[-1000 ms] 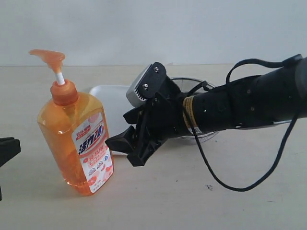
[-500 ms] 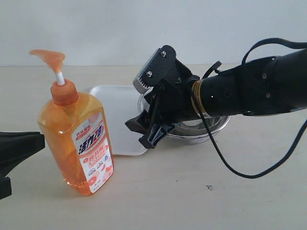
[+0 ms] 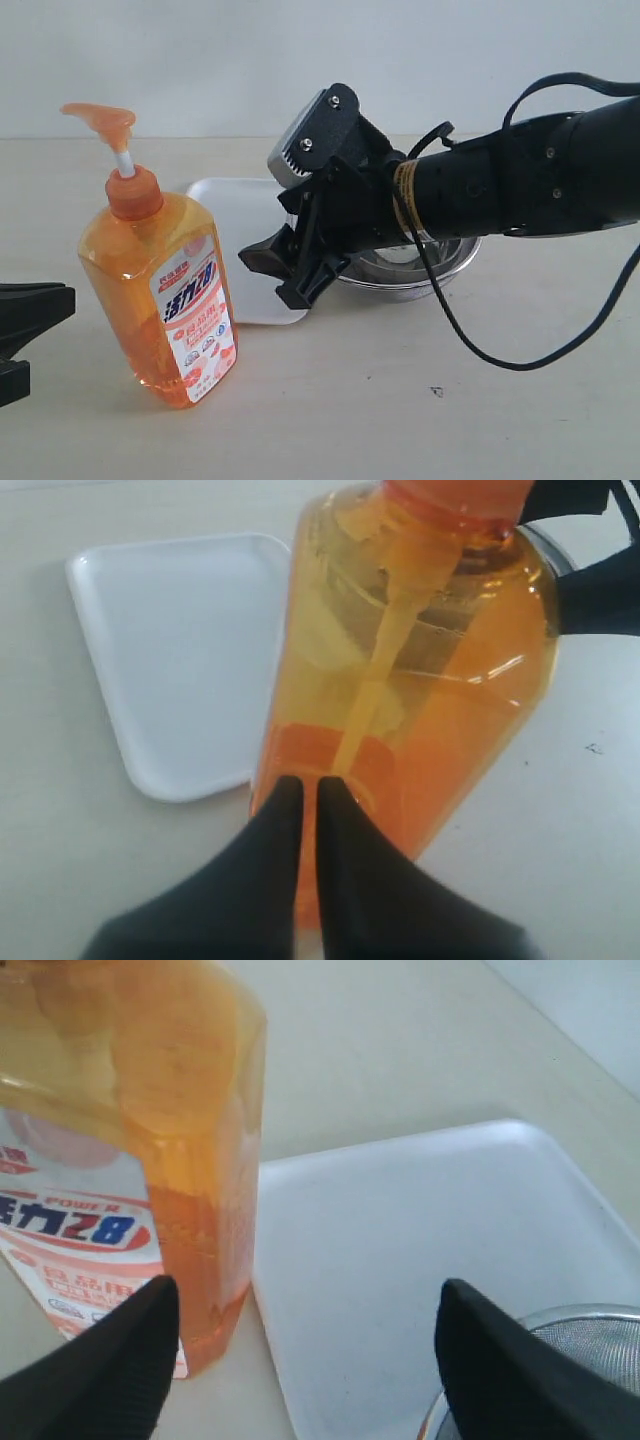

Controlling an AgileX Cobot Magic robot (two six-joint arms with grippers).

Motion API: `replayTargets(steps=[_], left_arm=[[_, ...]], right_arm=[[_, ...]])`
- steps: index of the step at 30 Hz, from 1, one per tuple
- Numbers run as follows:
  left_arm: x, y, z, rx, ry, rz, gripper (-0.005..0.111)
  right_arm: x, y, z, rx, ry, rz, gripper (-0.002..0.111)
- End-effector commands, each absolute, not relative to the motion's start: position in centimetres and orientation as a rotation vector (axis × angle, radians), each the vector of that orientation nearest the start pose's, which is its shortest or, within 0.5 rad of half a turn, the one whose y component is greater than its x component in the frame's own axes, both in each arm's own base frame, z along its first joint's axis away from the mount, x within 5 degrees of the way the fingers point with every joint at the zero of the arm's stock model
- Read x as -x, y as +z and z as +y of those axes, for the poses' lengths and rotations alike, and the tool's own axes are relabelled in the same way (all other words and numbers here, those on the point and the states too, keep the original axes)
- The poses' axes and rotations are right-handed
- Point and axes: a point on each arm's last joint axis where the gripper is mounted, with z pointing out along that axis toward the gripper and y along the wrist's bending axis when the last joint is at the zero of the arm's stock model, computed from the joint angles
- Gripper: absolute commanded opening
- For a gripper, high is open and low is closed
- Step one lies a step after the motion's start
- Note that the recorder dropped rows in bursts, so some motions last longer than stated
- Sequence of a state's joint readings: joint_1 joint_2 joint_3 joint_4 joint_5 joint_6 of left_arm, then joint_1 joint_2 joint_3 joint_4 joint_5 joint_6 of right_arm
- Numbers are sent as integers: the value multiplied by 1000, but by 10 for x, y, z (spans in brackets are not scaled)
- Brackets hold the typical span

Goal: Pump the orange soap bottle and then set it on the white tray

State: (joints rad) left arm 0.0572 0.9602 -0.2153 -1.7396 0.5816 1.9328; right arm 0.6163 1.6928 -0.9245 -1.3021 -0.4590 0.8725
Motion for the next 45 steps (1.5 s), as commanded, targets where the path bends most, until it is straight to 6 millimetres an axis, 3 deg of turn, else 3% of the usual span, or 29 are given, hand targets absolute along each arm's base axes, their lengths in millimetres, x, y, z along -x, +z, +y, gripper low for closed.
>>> replayTargets(steps=[1, 2, 3, 4, 6, 10, 13, 18, 25, 30, 38, 45], left_arm=[[-150, 204, -42, -449, -489, 1987, 5], [-150, 204, -42, -442, -493, 1989, 5], [-150, 204, -43, -441, -501, 1988, 5], [-149, 205, -44, -449, -526, 1977, 5], [-147, 208, -49, -475, -582, 1949, 5], [-142, 212, -57, -522, -709, 1900, 5], [-136, 211, -62, -625, -759, 1884, 5], [-129, 209, -67, -643, -866, 1862, 5], [-114, 198, -72, -674, -938, 1827, 5], [-119, 196, -71, -698, -898, 1791, 5], [-132, 178, -71, -693, -974, 1885, 5], [-143, 179, -71, -686, -985, 1897, 5]], right_arm=[[-268, 218, 232, 1245, 554, 1706, 46], [-269, 218, 231, 1246, 543, 1703, 26], [-269, 218, 231, 1251, 532, 1697, 18], [-272, 219, 230, 1244, 490, 1685, 0], [-281, 226, 229, 1189, 417, 1672, 0], [-299, 245, 244, 1241, 369, 1518, 0], [-311, 240, 260, 1340, 373, 1426, 0], [-319, 235, 270, 1396, 394, 1380, 0], [-319, 245, 286, 1498, 536, 1270, 0], [-314, 246, 290, 1581, 604, 1250, 0], [-308, 245, 290, 1626, 668, 1230, 0], [-304, 241, 289, 1680, 695, 1249, 0]])
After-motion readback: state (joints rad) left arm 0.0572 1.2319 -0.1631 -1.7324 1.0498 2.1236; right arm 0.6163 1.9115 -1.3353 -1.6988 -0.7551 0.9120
